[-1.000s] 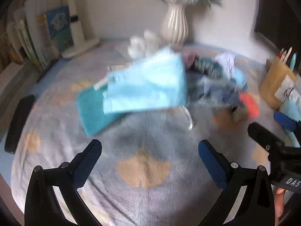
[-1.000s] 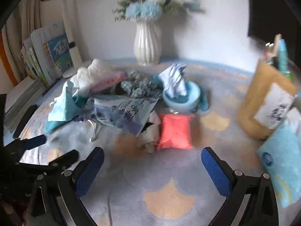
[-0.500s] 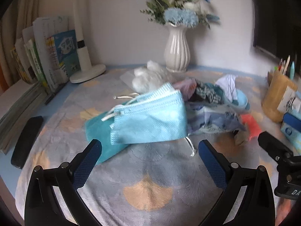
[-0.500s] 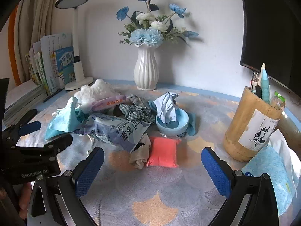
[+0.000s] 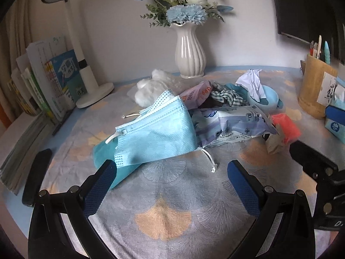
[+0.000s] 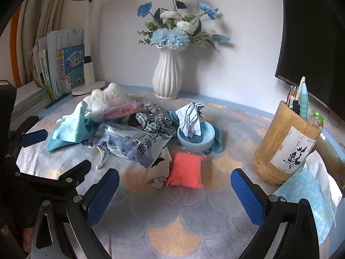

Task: Organize soft objects
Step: 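Move both grippers toward the pile of soft items on the table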

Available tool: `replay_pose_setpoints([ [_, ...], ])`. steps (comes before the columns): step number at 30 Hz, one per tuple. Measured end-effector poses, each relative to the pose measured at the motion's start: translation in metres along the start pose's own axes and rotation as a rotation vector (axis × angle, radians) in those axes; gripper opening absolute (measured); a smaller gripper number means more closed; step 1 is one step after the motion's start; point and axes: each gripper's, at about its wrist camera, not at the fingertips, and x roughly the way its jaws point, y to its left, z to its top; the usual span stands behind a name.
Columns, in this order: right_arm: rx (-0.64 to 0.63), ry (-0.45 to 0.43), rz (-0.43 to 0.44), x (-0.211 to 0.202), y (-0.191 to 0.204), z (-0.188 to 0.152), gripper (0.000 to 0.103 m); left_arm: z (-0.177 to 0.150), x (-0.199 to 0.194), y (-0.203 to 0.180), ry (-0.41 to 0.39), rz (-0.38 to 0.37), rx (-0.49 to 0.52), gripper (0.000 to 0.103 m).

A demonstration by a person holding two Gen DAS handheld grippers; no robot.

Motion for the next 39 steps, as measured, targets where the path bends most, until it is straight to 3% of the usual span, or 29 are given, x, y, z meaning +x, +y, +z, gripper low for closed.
replay_pose_setpoints([
  [11, -0.02, 0.021, -0.004, 0.003, 0.006, -0.001, 0.103, 0.003, -0.006, 0.014, -0.032, -0.037, -0.123, 0.102],
  [20, -0.01, 0.021, 0.003, 0.002, 0.004, -0.002, 0.103, 0.005, -0.008, 0.009, -0.049, -0.036, -0.105, 0.102],
  [29, 0.038, 0.042, 0.025, 0.007, -0.003, 0.0, 0.103, 0.005, -0.004, 0.044, -0.038, -0.143, -0.29, 0.102],
  [32, 0.036, 0.034, 0.032, 0.006, -0.002, -0.001, 0.103, 0.003, 0.0, 0.051, -0.021, -0.143, -0.337, 0.102],
  [35, 0.015, 0.007, 0.01, 0.001, 0.002, -0.002, 0.103, 0.003, -0.001, 0.045, -0.033, -0.129, -0.315, 0.102],
  [39, -0.034, -0.003, -0.02, 0.0, 0.013, -0.003, 0.103, 0.003, -0.01, 0.028, -0.077, -0.121, -0.213, 0.102],
])
